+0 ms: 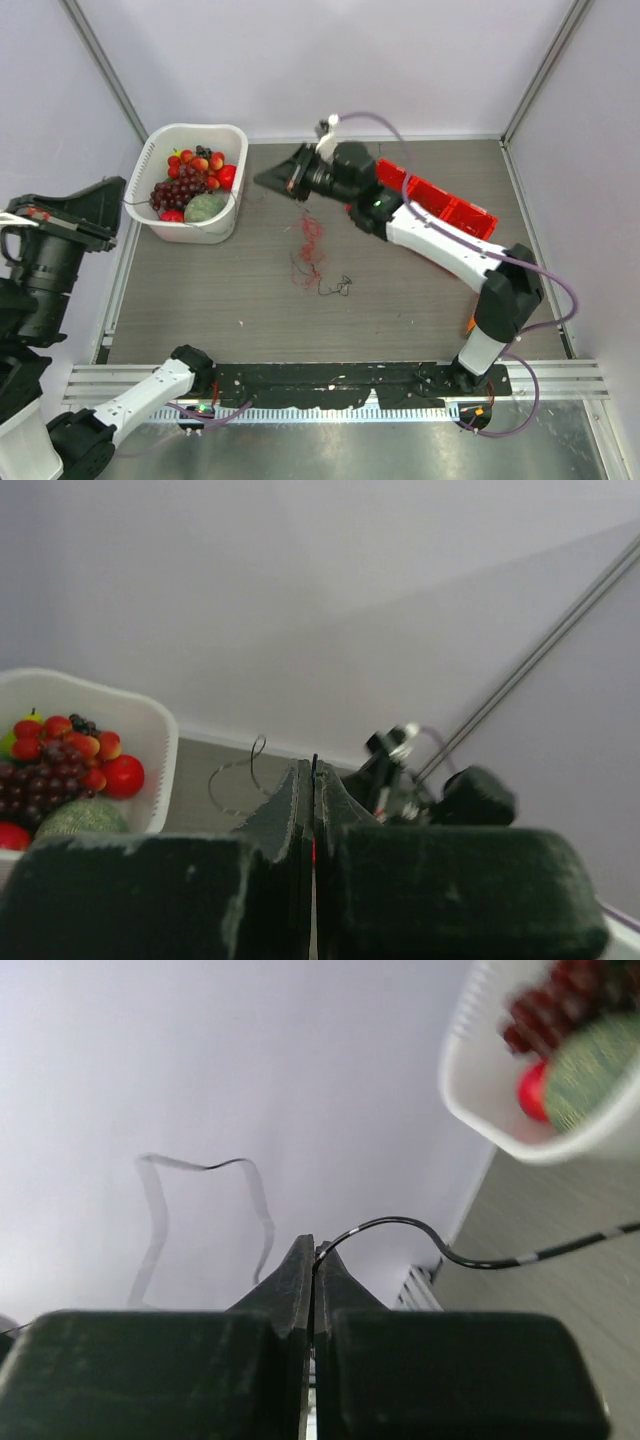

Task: Untangle the cables
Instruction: Untie the cable.

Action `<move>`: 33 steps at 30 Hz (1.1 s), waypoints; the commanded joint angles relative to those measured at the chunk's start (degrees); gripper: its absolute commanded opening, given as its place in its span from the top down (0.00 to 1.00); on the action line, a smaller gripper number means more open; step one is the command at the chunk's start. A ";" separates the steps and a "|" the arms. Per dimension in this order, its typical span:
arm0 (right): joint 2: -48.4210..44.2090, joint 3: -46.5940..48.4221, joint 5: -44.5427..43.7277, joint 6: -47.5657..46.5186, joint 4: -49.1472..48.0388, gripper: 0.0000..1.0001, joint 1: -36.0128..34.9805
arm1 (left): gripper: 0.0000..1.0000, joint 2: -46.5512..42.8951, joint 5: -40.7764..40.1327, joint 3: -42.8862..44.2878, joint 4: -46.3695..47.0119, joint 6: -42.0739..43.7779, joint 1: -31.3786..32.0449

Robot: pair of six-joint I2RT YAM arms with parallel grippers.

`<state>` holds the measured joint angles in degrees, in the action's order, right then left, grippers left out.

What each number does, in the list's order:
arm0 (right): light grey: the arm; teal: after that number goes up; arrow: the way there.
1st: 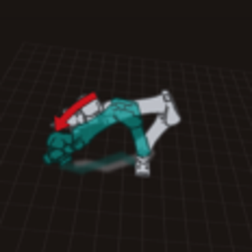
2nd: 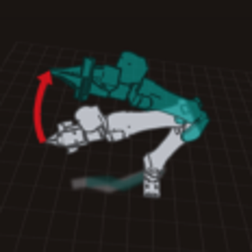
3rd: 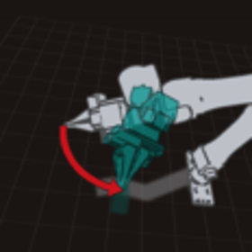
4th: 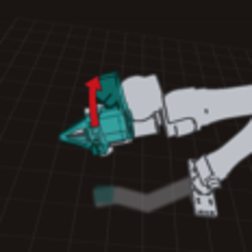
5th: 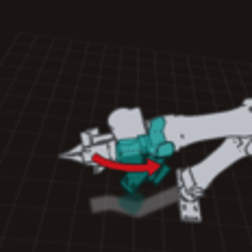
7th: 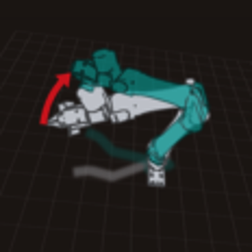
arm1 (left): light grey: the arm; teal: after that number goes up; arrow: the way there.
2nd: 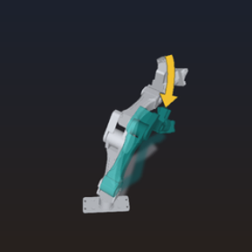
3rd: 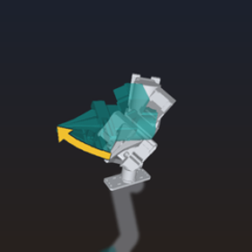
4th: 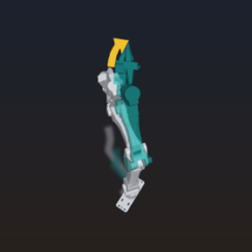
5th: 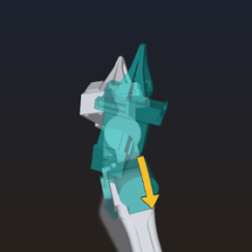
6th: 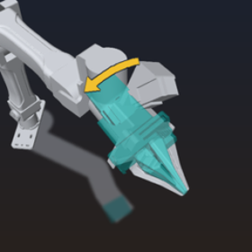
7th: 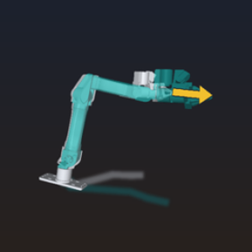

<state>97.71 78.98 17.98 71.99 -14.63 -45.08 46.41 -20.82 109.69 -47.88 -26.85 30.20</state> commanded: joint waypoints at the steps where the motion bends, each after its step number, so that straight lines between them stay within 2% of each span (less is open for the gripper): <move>1: -6.05 19.57 0.73 -17.39 16.98 0.99 2.36 | 1.00 -2.73 -1.42 -6.14 0.59 -0.83 -0.05; 5: -3.15 33.49 5.04 -22.31 25.87 0.99 3.33 | 1.00 -3.87 -1.59 -6.95 0.24 -1.01 -0.05; 8: -3.40 34.58 4.70 -25.22 26.85 0.99 3.51 | 1.00 -3.96 -2.03 -6.25 0.33 -0.84 -0.05; 11: -4.37 29.67 3.91 -25.23 24.59 0.99 4.30 | 1.00 -3.79 -2.21 -5.28 -0.02 -0.40 -0.14; 16: -2.97 12.56 7.41 -21.02 22.54 0.99 4.74 | 1.00 -4.49 -2.03 -5.71 -0.55 -0.92 -0.05; 20: -6.12 3.83 7.34 -19.69 18.42 0.99 4.91 | 1.00 -4.75 -1.25 -6.24 -1.60 -1.19 -0.14; 22: -7.53 3.02 5.94 -21.62 19.98 0.99 5.09 | 1.00 -4.84 -0.37 -7.55 -1.43 -1.80 -0.05; 27: -8.93 9.25 7.86 -25.05 22.72 0.99 5.00 | 1.00 -4.49 1.74 -10.54 -0.73 -2.68 -0.05; 33: -11.93 8.92 7.24 -24.88 22.72 0.99 4.83 | 1.00 -4.05 6.22 -15.02 0.68 -4.00 -0.14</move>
<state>90.72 85.69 24.16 48.31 11.14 -40.01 41.50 -18.87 97.25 -49.56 -29.61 30.20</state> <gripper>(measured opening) 0.039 0.012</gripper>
